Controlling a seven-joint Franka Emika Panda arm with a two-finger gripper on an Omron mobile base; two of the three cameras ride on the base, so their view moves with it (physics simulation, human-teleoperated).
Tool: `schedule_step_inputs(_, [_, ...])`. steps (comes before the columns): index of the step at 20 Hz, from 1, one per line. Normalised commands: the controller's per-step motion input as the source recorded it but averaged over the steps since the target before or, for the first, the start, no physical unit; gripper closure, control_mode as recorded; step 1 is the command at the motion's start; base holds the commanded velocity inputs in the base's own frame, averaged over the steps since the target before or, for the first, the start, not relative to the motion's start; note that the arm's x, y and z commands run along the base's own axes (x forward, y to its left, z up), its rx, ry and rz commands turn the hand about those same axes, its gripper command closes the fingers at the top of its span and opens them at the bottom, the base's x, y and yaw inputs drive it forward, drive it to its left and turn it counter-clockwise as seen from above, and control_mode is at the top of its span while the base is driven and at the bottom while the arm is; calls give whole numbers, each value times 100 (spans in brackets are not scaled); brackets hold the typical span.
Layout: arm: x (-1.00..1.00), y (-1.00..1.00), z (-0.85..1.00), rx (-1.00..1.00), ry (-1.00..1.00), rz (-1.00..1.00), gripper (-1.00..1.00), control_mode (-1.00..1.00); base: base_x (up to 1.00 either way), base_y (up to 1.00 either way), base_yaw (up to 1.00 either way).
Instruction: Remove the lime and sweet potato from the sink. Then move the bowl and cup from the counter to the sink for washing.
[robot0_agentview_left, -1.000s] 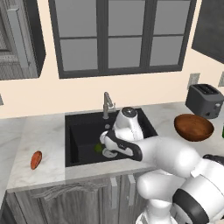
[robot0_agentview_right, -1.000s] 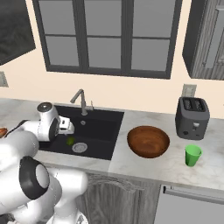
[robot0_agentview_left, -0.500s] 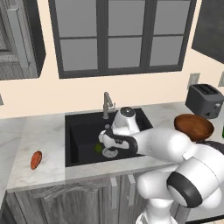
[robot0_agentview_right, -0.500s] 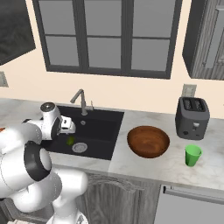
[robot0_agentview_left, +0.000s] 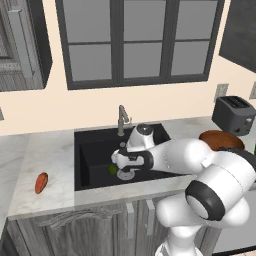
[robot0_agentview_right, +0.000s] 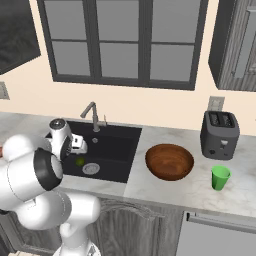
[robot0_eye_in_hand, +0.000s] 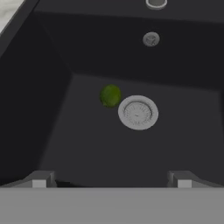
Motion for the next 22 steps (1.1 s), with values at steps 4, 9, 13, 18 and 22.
schedule_step_inputs(4, [12, 2, -14, 0, 0, 0, -100, -100, 0, 0, 0])
schedule_step_inputs(9, [14, 4, -13, 0, -1, 0, -100, -100, 0, 0, 0])
schedule_step_inputs(13, [17, 5, -11, 0, -2, 0, -100, -100, 0, 0, 0])
schedule_step_inputs(18, [17, 4, -12, 0, -1, 0, -100, -100, 0, 0, 0])
schedule_step_inputs(22, [17, 4, -12, 0, -2, 0, -100, -100, 0, 0, 0])
